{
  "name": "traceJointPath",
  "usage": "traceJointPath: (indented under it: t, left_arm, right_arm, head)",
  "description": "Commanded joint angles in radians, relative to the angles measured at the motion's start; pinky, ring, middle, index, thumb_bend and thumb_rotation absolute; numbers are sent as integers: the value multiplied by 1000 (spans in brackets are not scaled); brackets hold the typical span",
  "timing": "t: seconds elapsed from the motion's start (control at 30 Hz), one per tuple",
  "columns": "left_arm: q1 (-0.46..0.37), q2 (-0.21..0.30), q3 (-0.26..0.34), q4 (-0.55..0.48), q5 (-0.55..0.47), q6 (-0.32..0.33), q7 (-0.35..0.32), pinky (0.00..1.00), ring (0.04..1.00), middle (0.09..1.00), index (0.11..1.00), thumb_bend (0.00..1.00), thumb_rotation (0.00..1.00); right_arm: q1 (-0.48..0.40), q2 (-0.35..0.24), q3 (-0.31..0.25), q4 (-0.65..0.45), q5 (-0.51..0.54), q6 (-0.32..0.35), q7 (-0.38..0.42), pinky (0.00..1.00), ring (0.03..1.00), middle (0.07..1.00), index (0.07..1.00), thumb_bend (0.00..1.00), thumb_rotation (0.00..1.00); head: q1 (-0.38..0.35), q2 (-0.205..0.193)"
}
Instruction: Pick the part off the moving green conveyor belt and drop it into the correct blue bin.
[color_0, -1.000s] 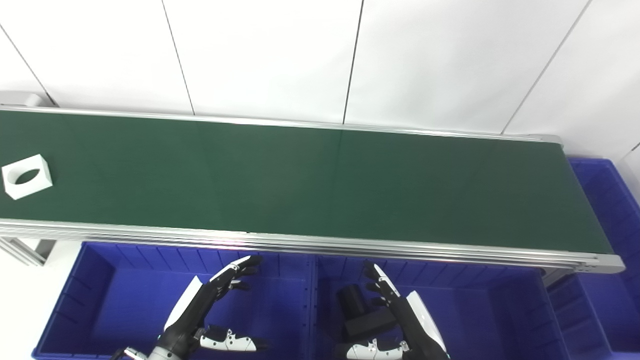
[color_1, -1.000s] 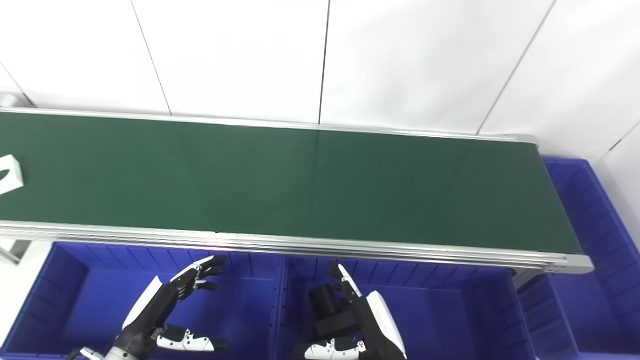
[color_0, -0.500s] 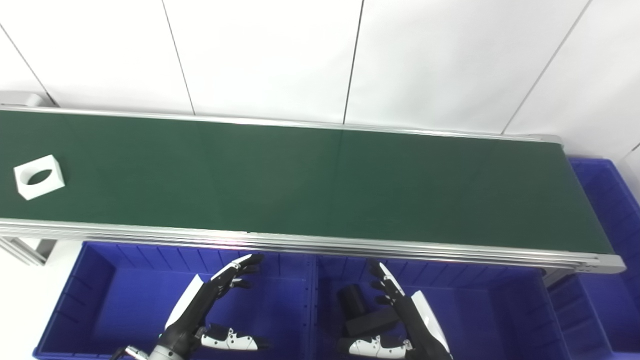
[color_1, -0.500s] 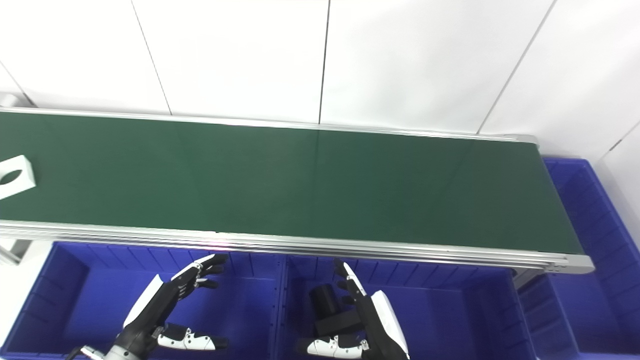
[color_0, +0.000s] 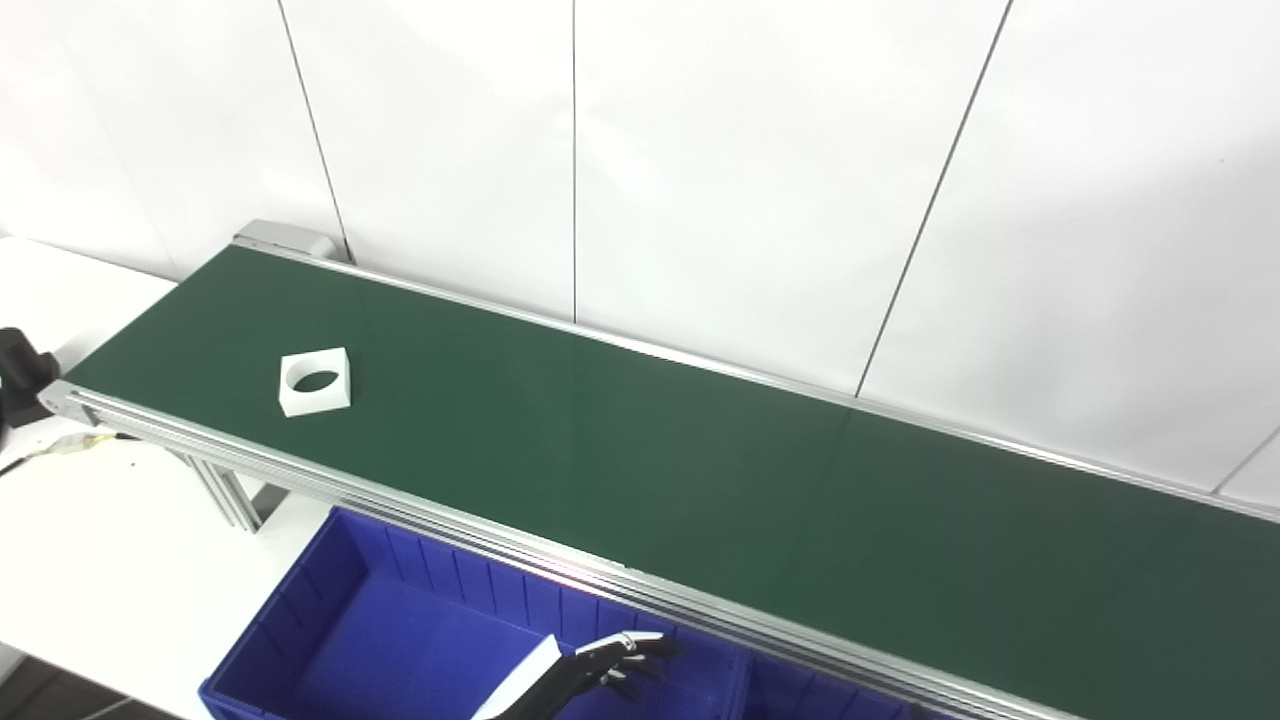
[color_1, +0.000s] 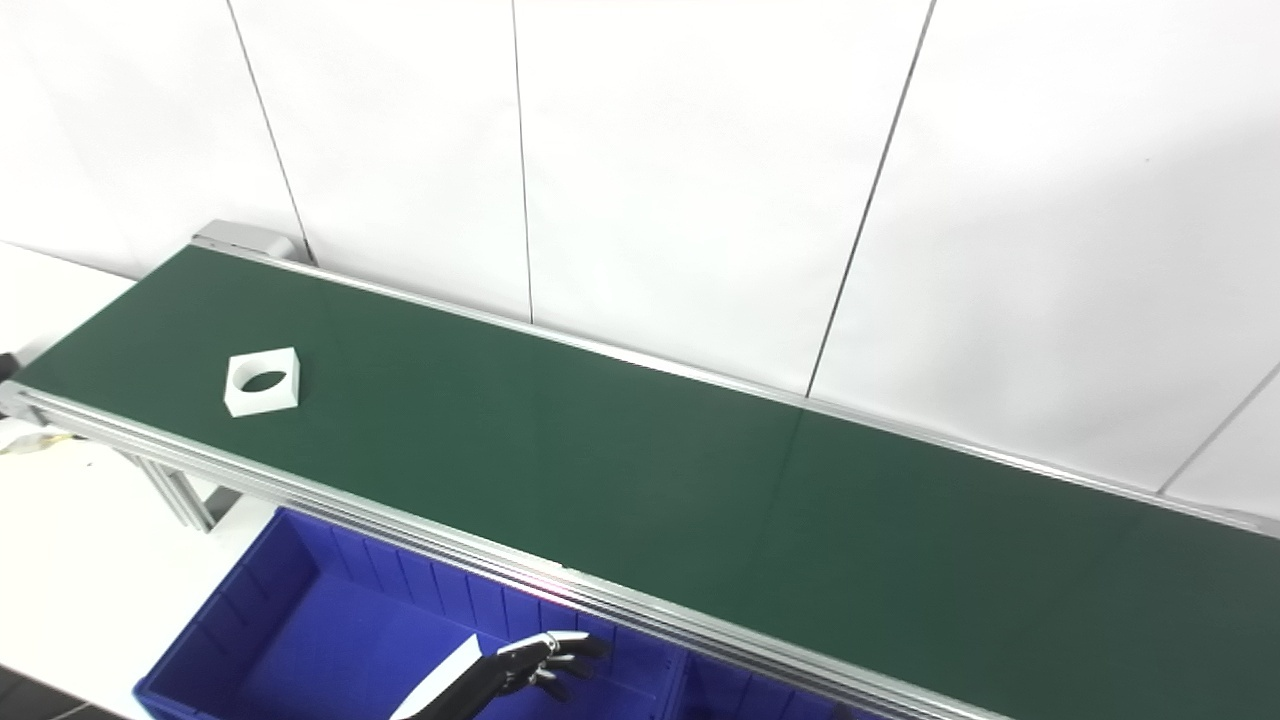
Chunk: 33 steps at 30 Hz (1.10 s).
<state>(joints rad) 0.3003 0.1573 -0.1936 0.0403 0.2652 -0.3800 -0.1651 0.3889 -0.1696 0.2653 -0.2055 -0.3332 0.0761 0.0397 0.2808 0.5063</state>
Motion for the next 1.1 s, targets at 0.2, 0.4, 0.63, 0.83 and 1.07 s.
traceJointPath:
  t: [0.2,0.4,0.63,0.83,1.07]
  left_arm:
    - [-10,-2,0,-4,9,-25,30,682,777,837,818,942,147]
    - [-17,1,-6,16,18,-45,36,678,776,829,814,938,138]
    - [-32,-6,-11,55,17,-62,49,676,764,818,805,951,118]
    - [-34,-7,-14,63,13,-73,54,670,766,820,804,964,66]
    - [-37,-4,-15,71,10,-75,56,675,764,815,801,973,70]
  right_arm:
    - [-6,3,-5,-14,19,-51,4,871,943,983,1000,633,0]
    - [-10,2,-7,13,27,-85,-4,884,937,974,1000,644,0]
    - [-19,2,-21,72,28,-150,-23,884,941,971,1000,639,0]
    - [-26,5,-26,103,10,-194,-39,881,940,973,1000,652,0]
    - [-25,6,-28,99,22,-176,-27,894,947,976,1000,647,0]
  head:
    - [-7,-15]
    - [19,-51]
    - [83,-92]
    - [82,-96]
    - [71,-98]
